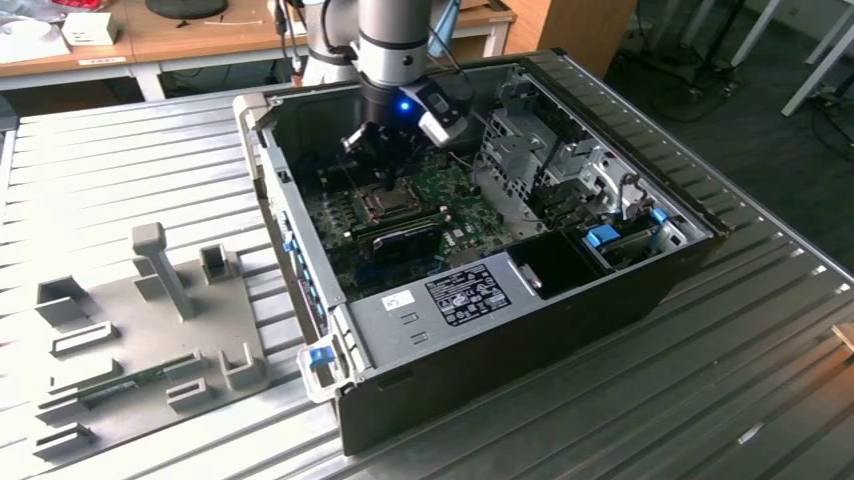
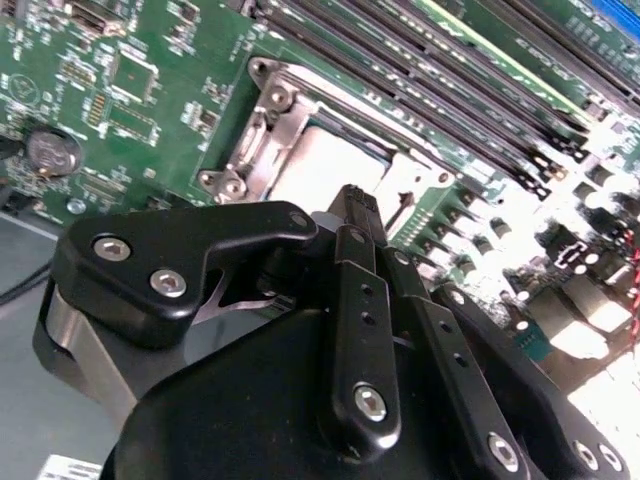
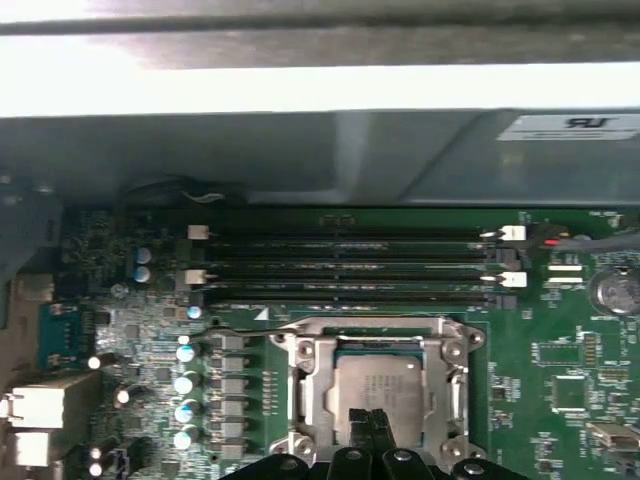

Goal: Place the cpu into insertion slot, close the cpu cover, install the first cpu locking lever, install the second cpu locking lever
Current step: 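Close the cpu cover, then install the first cpu locking lever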

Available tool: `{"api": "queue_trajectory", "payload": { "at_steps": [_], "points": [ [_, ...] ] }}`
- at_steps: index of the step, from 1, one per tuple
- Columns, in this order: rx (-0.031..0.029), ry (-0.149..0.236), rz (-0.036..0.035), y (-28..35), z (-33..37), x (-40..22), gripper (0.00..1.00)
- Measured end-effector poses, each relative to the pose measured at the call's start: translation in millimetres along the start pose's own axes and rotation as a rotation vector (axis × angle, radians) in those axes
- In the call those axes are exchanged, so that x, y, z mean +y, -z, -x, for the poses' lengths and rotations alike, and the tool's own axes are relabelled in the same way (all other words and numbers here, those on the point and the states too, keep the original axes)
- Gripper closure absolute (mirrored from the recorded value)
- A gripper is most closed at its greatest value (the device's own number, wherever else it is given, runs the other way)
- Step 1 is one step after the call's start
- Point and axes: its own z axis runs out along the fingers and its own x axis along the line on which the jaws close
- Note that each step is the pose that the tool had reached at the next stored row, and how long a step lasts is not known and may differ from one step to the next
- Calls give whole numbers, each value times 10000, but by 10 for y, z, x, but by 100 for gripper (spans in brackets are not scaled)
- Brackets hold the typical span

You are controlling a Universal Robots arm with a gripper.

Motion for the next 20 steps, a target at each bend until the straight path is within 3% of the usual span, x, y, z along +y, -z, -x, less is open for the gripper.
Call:
{"api": "queue_trajectory", "payload": {
  "at_steps": [4, 20],
  "points": [
    [0, 1, 0, -3, 55, 0, 90],
    [1, 1, -1, -56, 56, -21, 90]
  ]
}}
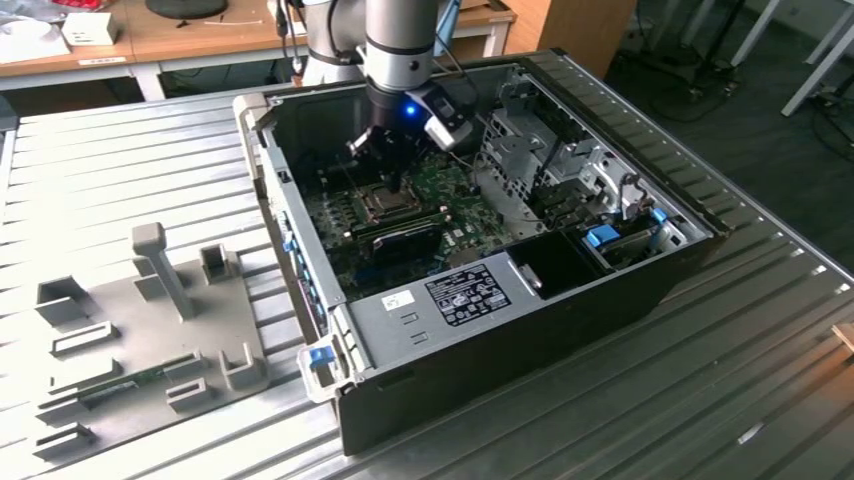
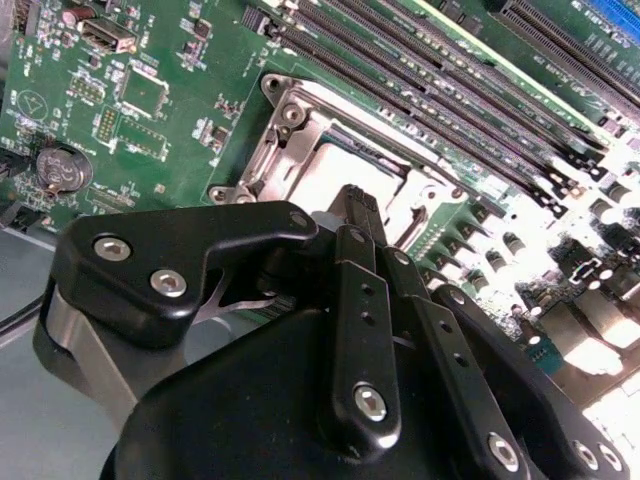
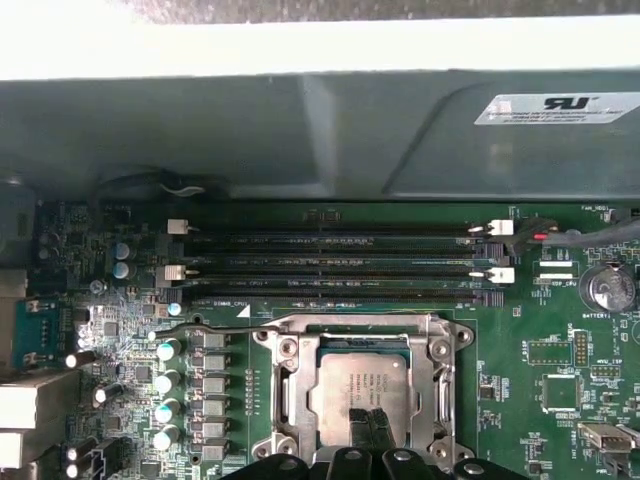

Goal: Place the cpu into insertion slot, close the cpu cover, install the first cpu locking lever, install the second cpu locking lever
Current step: 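Install the first cpu locking lever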

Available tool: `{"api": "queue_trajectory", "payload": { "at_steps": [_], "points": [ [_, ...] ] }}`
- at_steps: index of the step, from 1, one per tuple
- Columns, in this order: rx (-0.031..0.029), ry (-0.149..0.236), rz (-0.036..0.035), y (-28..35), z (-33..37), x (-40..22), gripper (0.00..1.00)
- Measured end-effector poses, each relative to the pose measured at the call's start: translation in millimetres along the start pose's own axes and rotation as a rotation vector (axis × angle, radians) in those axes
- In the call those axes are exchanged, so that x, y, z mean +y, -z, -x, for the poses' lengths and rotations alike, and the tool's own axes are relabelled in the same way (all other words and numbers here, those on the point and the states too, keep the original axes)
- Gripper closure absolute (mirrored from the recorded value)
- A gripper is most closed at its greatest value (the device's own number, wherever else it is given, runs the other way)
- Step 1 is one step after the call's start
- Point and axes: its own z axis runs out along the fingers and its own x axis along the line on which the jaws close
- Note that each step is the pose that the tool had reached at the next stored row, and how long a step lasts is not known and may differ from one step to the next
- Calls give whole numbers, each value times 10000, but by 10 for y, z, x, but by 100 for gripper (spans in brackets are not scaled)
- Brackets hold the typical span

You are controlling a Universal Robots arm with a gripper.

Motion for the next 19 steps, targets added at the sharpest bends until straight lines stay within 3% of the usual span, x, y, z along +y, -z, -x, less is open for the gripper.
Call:
{"api": "queue_trajectory", "payload": {
  "at_steps": [19],
  "points": [
    [1, -1, -2, 37, 0, 0, 90]
  ]
}}
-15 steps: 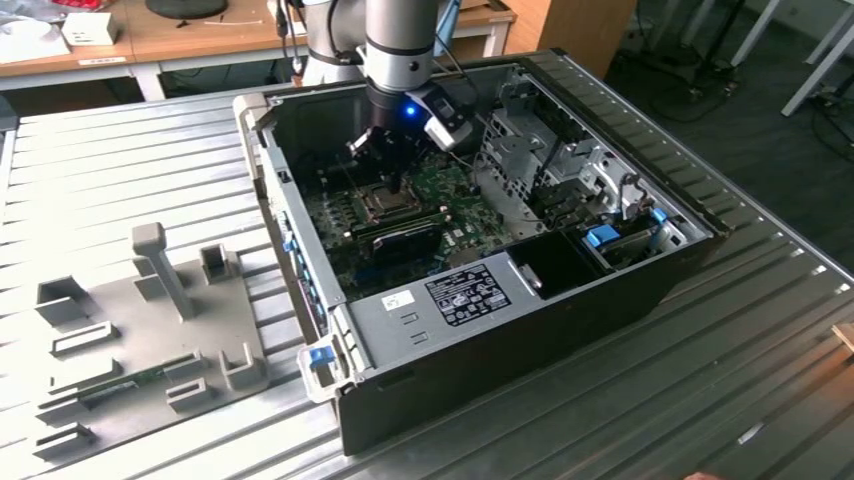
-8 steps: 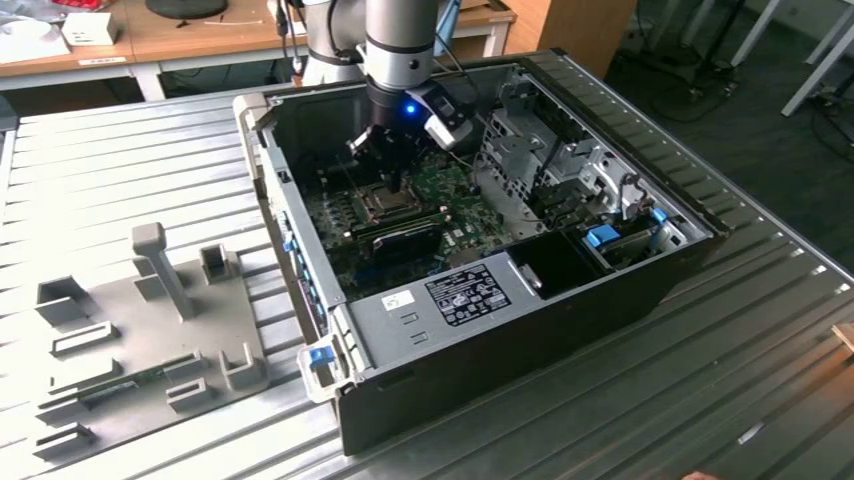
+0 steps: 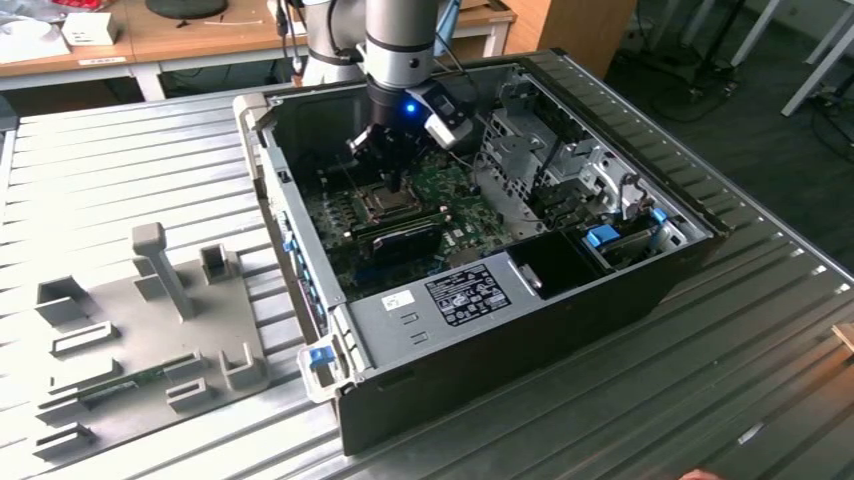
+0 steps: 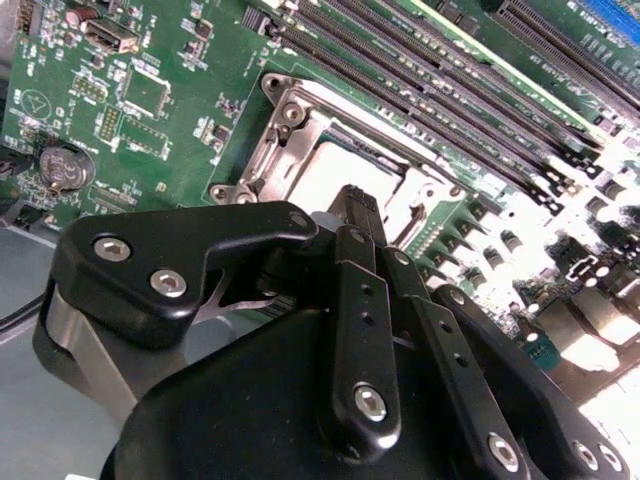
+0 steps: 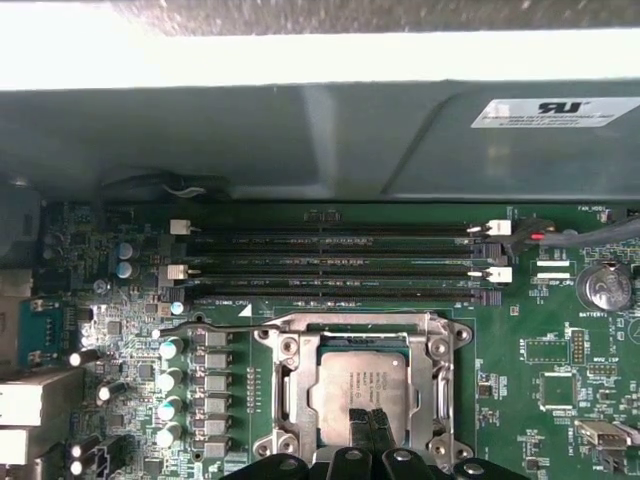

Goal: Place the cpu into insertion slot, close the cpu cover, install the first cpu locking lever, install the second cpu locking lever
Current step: 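Install the first cpu locking lever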

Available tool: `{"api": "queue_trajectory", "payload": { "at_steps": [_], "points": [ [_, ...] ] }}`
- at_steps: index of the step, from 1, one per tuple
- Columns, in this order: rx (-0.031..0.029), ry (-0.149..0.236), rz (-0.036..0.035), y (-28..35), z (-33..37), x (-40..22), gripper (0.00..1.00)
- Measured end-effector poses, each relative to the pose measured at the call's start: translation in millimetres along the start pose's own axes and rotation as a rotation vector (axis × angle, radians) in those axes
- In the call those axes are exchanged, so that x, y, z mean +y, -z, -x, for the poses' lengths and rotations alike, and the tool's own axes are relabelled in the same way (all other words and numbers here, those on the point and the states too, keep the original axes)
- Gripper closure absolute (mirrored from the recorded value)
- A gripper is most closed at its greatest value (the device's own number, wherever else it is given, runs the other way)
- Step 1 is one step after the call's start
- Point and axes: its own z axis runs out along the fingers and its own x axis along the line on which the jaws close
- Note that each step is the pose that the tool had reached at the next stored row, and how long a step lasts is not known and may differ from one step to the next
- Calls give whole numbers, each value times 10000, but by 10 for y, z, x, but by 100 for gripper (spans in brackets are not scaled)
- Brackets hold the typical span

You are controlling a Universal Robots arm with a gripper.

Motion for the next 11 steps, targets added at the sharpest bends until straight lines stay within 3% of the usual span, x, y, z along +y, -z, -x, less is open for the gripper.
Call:
{"api": "queue_trajectory", "payload": {
  "at_steps": [5, 11],
  "points": [
    [2, 1, 3, 64, 2, 2, 90],
    [1, 1, 4, 65, 2, 2, 90]
  ]
}}
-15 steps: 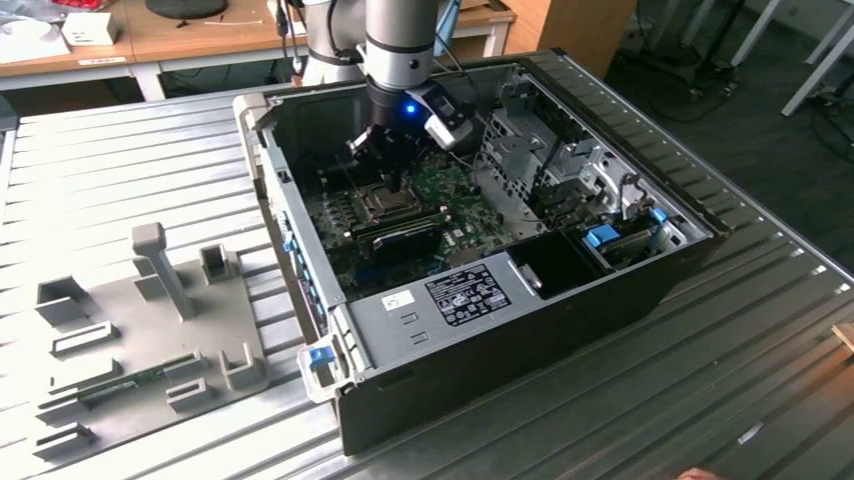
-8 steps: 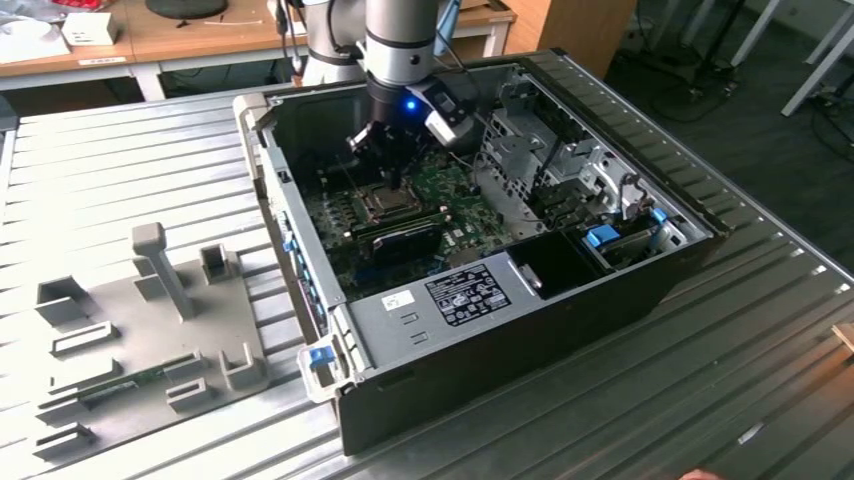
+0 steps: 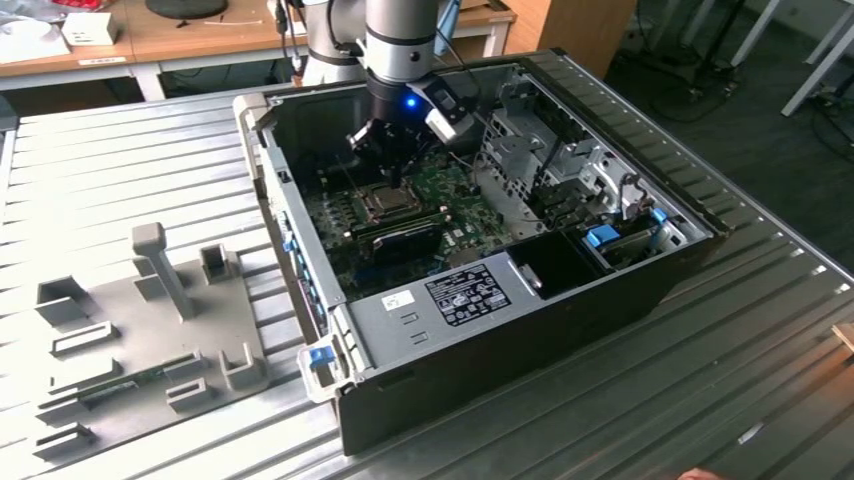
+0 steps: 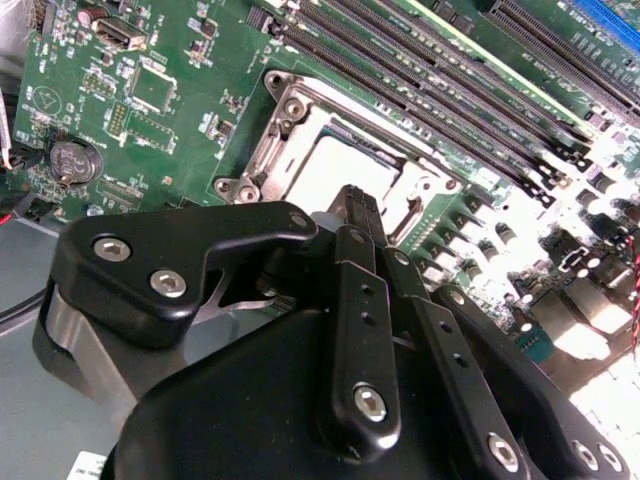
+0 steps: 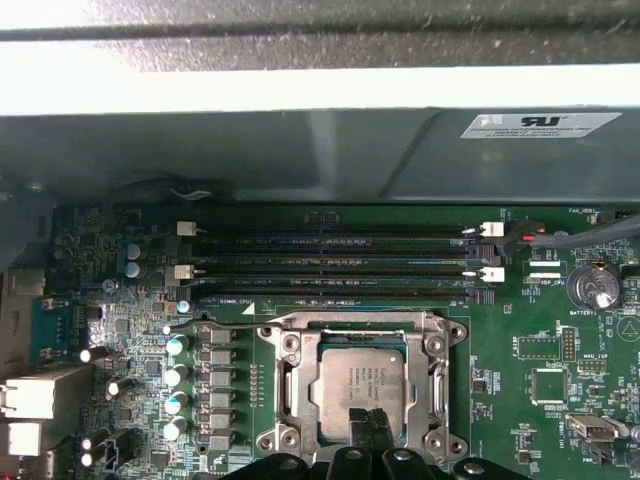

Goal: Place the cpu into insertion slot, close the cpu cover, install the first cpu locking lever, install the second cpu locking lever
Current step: 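Install the first cpu locking lever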

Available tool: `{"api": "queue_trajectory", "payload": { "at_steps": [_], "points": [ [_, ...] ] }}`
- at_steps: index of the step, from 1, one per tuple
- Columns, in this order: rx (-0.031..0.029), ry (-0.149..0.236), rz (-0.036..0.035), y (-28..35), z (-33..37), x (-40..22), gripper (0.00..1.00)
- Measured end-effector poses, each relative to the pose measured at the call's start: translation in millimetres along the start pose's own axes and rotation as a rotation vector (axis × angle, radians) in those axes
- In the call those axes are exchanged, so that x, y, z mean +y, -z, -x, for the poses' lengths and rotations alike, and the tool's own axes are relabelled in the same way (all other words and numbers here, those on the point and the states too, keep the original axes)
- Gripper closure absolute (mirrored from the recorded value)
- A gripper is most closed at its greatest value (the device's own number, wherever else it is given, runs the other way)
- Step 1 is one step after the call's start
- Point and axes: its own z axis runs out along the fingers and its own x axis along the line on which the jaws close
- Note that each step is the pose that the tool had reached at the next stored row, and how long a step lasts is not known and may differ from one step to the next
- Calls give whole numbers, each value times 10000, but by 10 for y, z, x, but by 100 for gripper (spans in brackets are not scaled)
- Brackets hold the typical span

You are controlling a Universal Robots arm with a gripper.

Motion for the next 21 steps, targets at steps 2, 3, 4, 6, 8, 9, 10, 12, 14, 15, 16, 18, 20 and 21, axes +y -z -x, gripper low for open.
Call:
{"api": "queue_trajectory", "payload": {
  "at_steps": [2, 3, 4, 6, 8, 9, 10, 12, 14, 15, 16, 18, 20, 21],
  "points": [
    [0, 0, -1, 0, -3, 0, 90],
    [0, 0, -2, 1, -7, 0, 90],
    [-2, 0, -2, 1, -14, 0, 90],
    [-12, 0, -1, 1, -33, 0, 90],
    [-23, 0, -1, 2, -53, 0, 90],
    [-29, 1, 0, 1, -62, 0, 90],
    [-34, 1, 0, 2, -72, 0, 90],
    [-43, 1, -1, 2, -90, 0, 90],
    [-49, 0, -1, 3, -102, 0, 90],
    [-49, 1, -1, 3, -102, 0, 90],
    [-50, 2, -1, 3, -102, -1, 90],
    [-50, 1, 0, 2, -104, -1, 90],
    [-50, 1, 0, 2, -104, -1, 90],
    [-50, 1, 0, 2, -104, 0, 90]
  ]
}}
